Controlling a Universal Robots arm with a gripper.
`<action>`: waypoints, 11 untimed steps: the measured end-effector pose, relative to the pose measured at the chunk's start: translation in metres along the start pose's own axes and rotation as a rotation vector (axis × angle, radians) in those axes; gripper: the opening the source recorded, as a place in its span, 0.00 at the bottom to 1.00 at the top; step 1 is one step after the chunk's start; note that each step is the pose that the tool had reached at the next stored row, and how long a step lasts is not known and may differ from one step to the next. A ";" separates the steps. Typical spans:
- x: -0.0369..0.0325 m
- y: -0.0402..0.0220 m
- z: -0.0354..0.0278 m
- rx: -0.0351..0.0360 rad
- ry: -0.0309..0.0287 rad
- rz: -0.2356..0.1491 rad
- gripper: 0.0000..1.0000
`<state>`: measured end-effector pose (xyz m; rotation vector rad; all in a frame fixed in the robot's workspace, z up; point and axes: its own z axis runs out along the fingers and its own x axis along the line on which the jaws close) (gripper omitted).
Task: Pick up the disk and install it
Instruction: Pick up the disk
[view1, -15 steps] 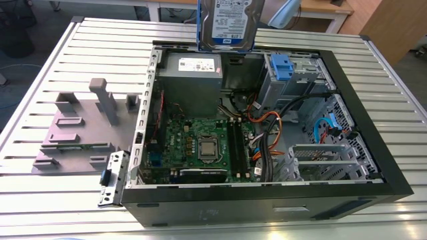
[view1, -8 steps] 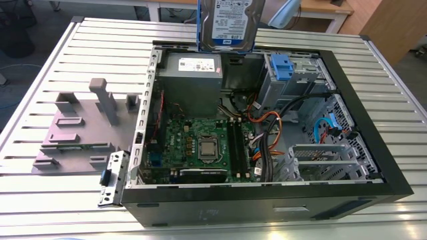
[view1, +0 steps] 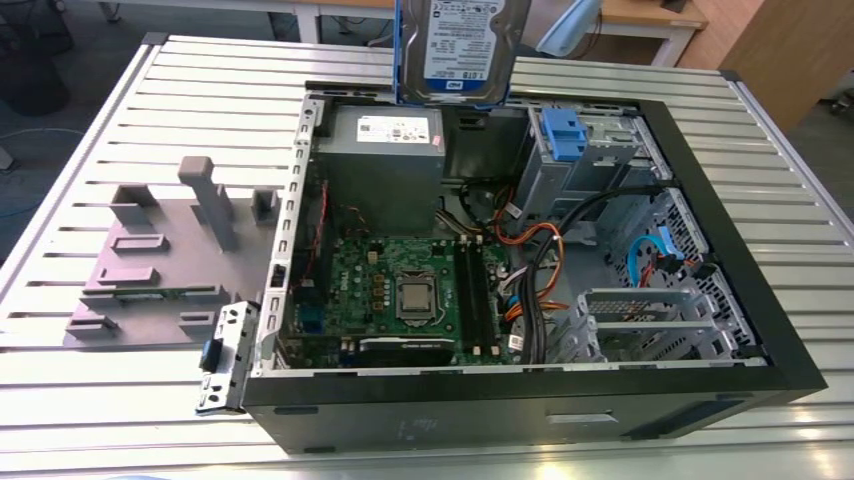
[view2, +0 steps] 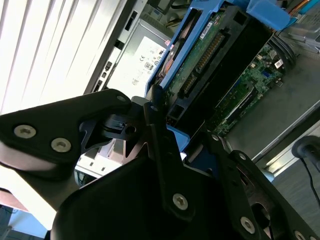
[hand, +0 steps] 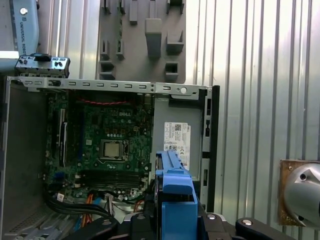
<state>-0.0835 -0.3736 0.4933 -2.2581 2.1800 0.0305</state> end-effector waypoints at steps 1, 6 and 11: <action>0.0002 0.0000 0.0000 0.0000 0.0000 0.000 0.36; 0.0119 0.0004 0.0002 -0.0002 0.0069 0.000 0.36; 0.0183 0.0006 0.0003 -0.0006 0.0162 0.000 0.36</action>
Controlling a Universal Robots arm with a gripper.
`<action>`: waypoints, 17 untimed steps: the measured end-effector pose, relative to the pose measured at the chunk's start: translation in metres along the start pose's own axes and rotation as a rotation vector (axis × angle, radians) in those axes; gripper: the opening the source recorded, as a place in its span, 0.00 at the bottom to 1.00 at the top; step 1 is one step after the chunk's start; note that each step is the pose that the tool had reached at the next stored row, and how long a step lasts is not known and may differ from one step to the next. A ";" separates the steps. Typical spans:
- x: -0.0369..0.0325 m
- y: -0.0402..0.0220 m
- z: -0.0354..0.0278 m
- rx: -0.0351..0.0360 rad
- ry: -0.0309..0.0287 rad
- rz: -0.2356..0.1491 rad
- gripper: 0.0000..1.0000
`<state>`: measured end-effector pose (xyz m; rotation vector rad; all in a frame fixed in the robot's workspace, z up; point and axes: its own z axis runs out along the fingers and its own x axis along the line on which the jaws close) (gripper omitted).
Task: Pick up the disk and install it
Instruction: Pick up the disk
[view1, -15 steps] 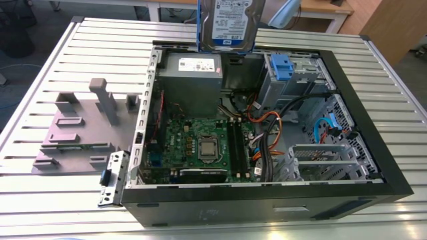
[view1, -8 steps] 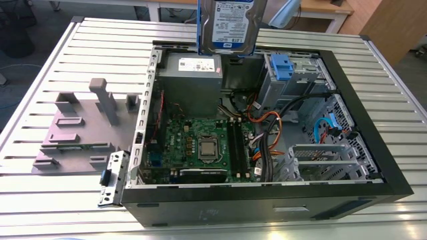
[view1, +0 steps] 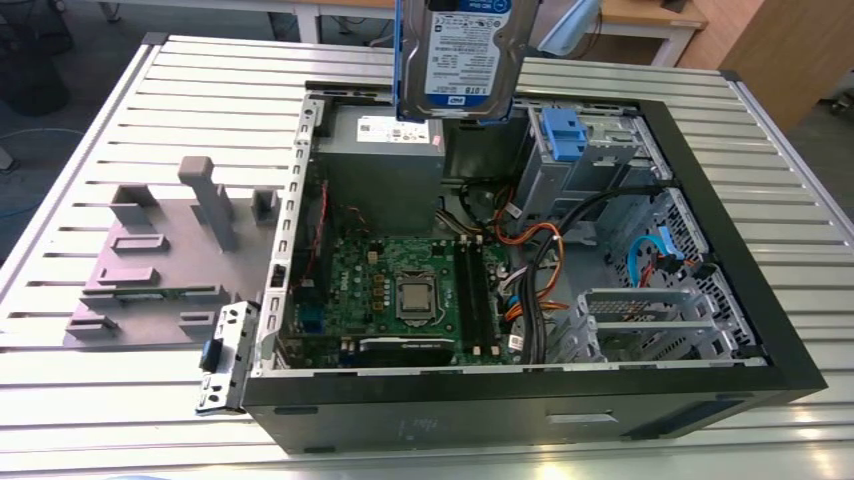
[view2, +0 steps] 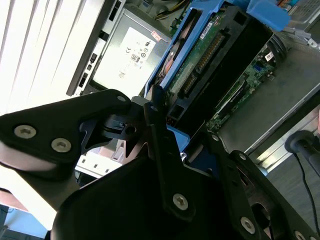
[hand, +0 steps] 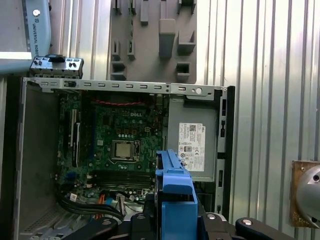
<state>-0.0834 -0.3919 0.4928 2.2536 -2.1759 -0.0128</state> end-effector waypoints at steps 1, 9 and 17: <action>0.0001 0.0000 0.0000 0.0000 0.0001 0.000 0.36; 0.0194 0.0007 0.0011 -0.0016 0.0459 0.001 0.36; 0.0220 0.0008 0.0012 -0.0016 0.0470 0.001 0.36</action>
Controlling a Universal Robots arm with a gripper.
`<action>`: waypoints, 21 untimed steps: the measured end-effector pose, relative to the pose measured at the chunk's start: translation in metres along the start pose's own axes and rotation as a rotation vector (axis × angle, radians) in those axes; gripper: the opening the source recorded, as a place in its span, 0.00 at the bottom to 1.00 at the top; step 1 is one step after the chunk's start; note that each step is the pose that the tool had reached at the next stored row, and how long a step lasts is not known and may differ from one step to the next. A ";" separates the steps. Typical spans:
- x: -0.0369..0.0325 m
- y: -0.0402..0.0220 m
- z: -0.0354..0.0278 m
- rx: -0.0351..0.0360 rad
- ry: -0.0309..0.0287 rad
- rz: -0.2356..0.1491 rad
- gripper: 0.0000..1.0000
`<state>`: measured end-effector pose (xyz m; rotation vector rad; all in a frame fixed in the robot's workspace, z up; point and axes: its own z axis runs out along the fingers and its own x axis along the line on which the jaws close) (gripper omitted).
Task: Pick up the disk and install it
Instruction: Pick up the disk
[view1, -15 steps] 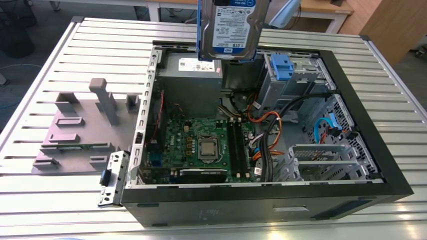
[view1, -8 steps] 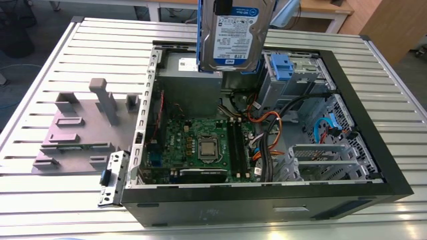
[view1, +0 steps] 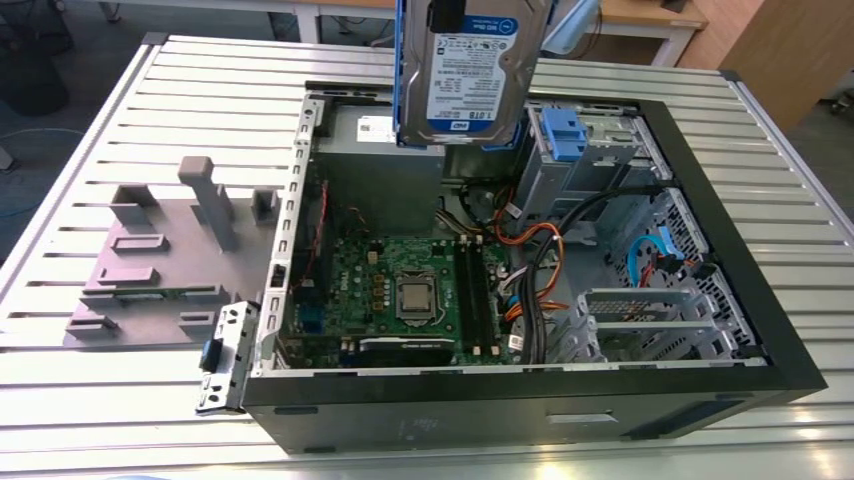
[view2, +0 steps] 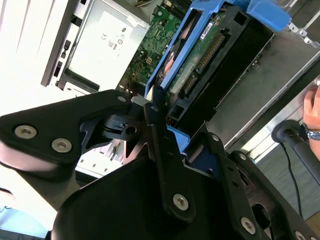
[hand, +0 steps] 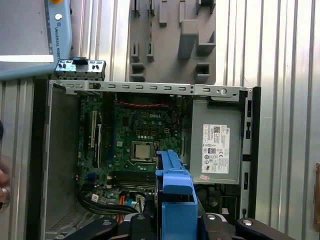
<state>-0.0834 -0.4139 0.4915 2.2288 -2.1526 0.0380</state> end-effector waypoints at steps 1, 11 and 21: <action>0.0001 0.0000 0.0000 0.0000 0.0001 0.000 0.36; 0.0218 0.0007 0.0016 -0.0004 0.0099 0.000 0.36; 0.0240 0.0008 0.0020 -0.0005 0.0082 0.002 0.36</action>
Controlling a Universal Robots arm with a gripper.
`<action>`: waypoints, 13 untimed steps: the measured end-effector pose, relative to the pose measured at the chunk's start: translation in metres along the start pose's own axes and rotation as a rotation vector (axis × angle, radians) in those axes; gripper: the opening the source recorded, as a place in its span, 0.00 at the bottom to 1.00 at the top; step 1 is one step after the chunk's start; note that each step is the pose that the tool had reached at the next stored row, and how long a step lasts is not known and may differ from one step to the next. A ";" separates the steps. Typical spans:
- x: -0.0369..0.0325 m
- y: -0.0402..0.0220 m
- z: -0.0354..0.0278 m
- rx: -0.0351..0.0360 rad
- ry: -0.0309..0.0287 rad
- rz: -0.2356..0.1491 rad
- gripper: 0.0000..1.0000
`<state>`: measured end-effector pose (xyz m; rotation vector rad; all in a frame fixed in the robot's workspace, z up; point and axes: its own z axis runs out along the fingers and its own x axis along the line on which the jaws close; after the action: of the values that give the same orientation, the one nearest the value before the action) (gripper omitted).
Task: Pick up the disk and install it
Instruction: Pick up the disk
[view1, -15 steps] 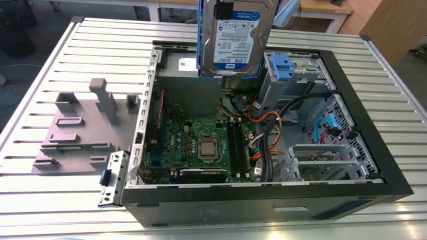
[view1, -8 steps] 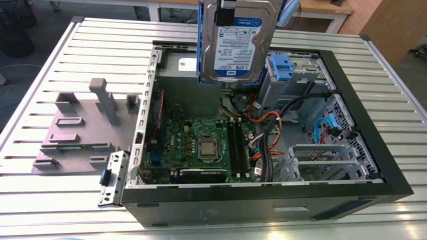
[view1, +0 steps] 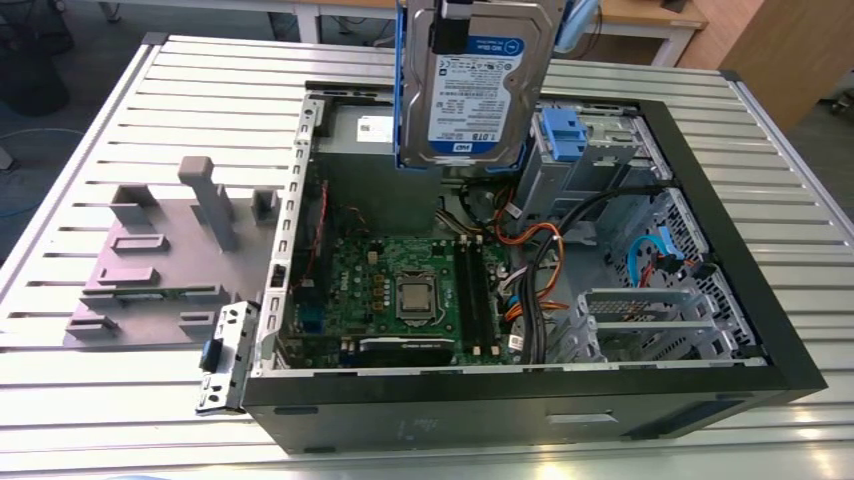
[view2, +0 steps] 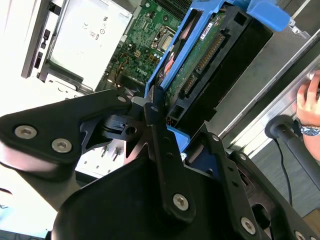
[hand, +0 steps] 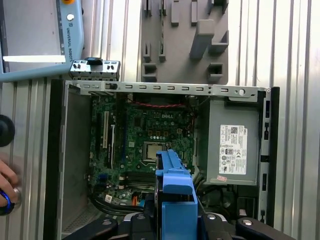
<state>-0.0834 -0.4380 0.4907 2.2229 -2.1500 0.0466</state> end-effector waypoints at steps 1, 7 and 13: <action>0.0002 0.0000 0.0001 0.0001 -0.0031 0.002 0.36; 0.0011 0.0001 0.0004 0.0003 -0.0366 0.017 0.36; 0.0014 0.0001 0.0007 0.0004 -0.0719 0.037 0.36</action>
<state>-0.0835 -0.4394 0.4901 2.2177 -2.2279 -0.0320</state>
